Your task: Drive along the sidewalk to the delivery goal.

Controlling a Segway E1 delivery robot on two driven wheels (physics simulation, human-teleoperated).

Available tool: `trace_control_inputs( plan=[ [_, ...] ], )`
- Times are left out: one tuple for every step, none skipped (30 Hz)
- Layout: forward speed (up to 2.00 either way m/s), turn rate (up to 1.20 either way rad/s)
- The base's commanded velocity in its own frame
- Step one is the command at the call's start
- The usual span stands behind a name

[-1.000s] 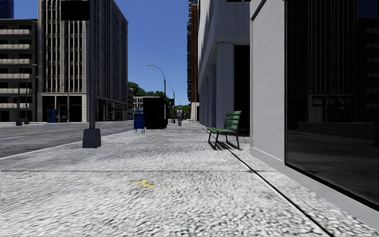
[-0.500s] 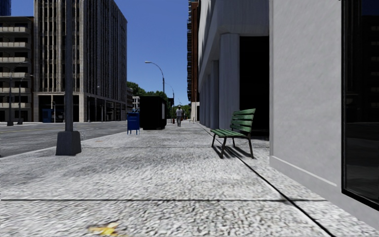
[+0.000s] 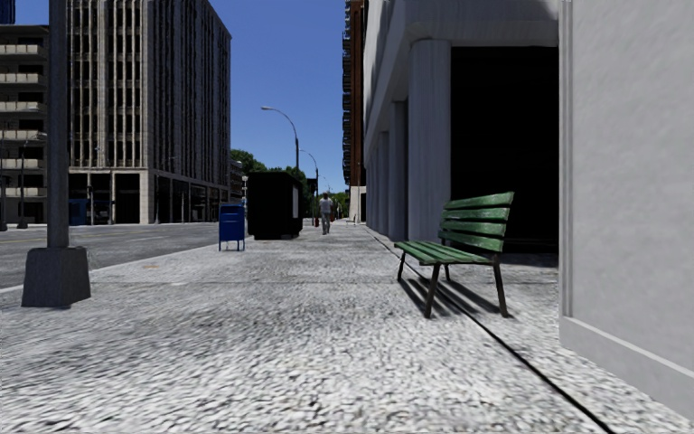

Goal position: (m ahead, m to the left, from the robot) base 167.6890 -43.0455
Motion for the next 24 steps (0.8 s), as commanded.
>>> trace_control_inputs(
  plan=[
    [2.00, 0.00],
    [2.00, 0.00],
    [2.00, 0.00],
    [2.00, 0.00],
    [2.00, 0.00],
    [2.00, 0.00],
    [2.00, 0.00],
    [2.00, 0.00],
    [2.00, 0.00],
    [2.00, 0.00],
    [2.00, 0.00],
    [2.00, 0.00],
    [2.00, 0.00],
    [2.00, 0.00],
    [2.00, 0.00],
    [2.00, 0.00],
    [2.00, 0.00],
    [2.00, 0.00],
    [2.00, 0.00],
    [2.00, 0.00],
    [2.00, 0.00],
    [2.00, 0.00],
    [2.00, 0.00],
    [2.00, 0.00]
  ],
)
